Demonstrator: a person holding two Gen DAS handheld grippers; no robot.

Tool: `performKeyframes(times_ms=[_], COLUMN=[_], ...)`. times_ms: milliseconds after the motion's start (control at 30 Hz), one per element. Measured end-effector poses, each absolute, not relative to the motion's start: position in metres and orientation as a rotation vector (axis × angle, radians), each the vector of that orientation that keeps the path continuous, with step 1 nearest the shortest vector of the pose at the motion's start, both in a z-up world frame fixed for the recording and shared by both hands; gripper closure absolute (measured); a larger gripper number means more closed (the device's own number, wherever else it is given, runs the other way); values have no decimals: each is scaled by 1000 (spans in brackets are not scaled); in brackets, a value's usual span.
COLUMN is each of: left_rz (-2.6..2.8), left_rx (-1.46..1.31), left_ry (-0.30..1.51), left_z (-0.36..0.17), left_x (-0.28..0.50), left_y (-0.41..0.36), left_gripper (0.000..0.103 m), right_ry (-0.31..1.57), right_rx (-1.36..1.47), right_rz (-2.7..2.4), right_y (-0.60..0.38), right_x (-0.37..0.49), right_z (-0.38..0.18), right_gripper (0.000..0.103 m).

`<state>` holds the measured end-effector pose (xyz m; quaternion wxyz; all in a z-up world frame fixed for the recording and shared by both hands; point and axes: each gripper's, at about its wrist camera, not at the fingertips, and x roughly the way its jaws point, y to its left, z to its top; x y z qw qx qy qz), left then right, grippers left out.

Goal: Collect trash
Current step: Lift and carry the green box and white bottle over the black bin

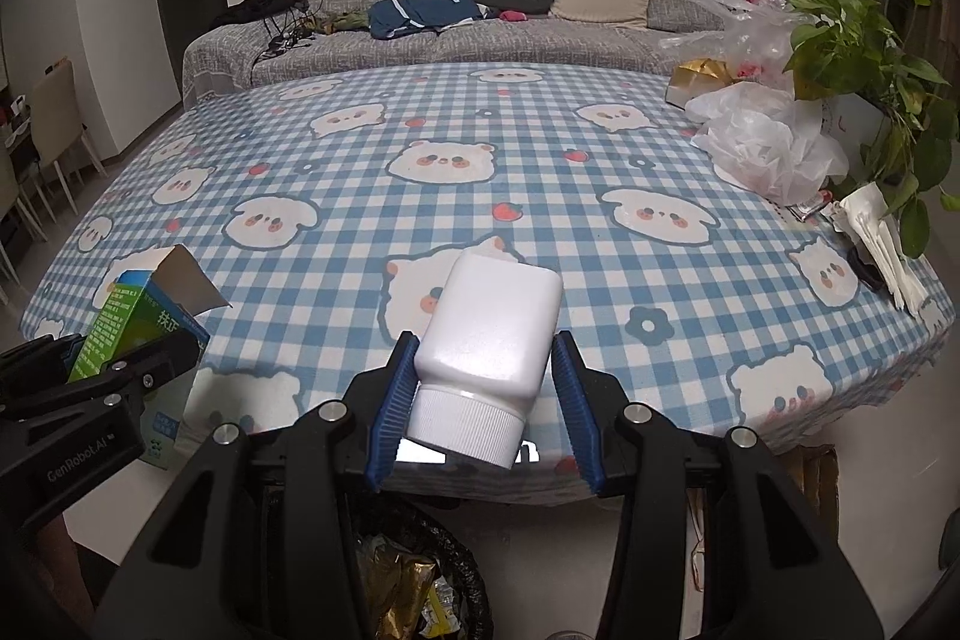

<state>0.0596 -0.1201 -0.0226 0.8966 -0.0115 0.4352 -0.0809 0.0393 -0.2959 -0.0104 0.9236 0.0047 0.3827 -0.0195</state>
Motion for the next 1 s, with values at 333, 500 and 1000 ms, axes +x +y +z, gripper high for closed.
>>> performKeyframes(times_ms=[333,500,1000], left_rz=[-166,-166,-139], left_rx=[-23,-28,-38], left_ry=[896,896,927], left_z=[-20,-26,-60], left_x=[20,-6,-60], left_y=[-109,-100,-77], left_gripper=[58,58,58], right_ry=[793,787,821], right_rx=[-1,-11,-38], right_rz=[-23,-13,15], right_y=[-285,-277,-258], right_x=[6,-14,-66], right_z=[-15,-18,-46], right_gripper=[59,59,59])
